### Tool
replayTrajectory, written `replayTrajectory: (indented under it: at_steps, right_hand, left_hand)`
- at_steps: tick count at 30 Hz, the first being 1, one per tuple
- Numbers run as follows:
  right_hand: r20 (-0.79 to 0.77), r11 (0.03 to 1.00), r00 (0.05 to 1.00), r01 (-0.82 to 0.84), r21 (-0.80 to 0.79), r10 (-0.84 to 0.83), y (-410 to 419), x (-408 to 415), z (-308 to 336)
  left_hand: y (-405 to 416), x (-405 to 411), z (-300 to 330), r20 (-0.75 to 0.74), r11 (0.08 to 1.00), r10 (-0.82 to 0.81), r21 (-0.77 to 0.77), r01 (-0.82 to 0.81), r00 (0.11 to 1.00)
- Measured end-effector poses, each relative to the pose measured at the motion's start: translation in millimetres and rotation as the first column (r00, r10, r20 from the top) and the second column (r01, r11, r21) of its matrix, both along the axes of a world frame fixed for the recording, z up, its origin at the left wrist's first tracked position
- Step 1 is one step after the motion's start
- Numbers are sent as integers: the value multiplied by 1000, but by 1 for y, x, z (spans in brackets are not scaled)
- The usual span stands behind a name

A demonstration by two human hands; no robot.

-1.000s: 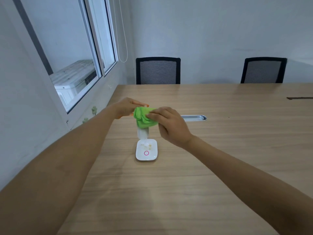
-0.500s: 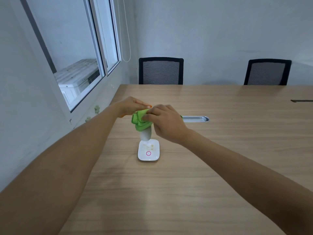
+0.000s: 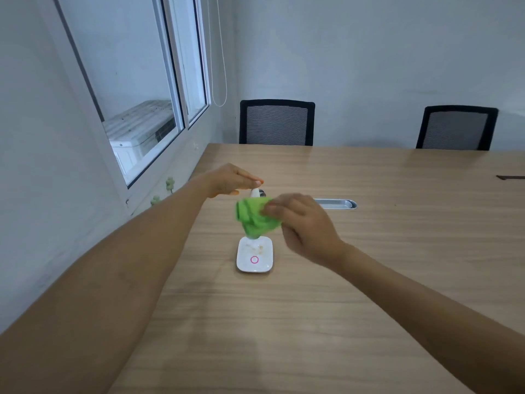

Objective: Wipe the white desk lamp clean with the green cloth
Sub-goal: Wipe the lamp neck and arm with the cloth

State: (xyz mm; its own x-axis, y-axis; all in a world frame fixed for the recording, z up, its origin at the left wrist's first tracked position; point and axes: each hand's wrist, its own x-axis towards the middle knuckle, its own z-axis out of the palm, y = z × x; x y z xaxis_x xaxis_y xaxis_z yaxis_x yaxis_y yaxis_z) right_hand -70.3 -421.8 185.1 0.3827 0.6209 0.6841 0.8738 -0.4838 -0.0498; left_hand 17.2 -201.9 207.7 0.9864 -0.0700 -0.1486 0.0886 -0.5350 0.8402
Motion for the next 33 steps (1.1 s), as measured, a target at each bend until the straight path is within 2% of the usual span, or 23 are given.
replayTrajectory:
  at_steps: [3, 6, 13, 18, 20, 27, 30, 33]
  right_hand:
    - [-161, 987, 981, 124, 103, -106, 8, 23, 3]
    - [-246, 992, 964, 116, 58, -99, 14, 31, -5]
    - [-209, 1000, 978, 20, -3, -20, -15, -1, -54]
    - [-172, 957, 972, 194, 217, -159, -23, 15, -46]
    - [-164, 941, 973, 205, 271, -165, -12, 20, -36]
    - [-117, 981, 993, 32, 189, -10, 10, -1, -48]
    - [-152, 978, 987, 77, 192, -48, -6, 0, -61]
    - [-196, 950, 970, 193, 244, -146, -15, 8, -58]
  left_hand:
    - [-2, 3, 0, -3, 1000, 0, 18, 0, 1000]
    - [-1, 4, -1, -13, 1000, 15, 15, -15, 1000]
    - [0, 0, 0, -32, 1000, 5, -1, -5, 999]
    - [-3, -1, 3, -32, 1000, 21, 3, -20, 999]
    - [-4, 0, 2, -28, 999, 34, 9, -34, 999]
    - [-2, -1, 1, -43, 999, 29, -13, -30, 999]
    - [-2, -1, -1, -49, 998, 47, -31, -49, 998]
    - [-1, -1, -2, -46, 997, 53, -55, -55, 998]
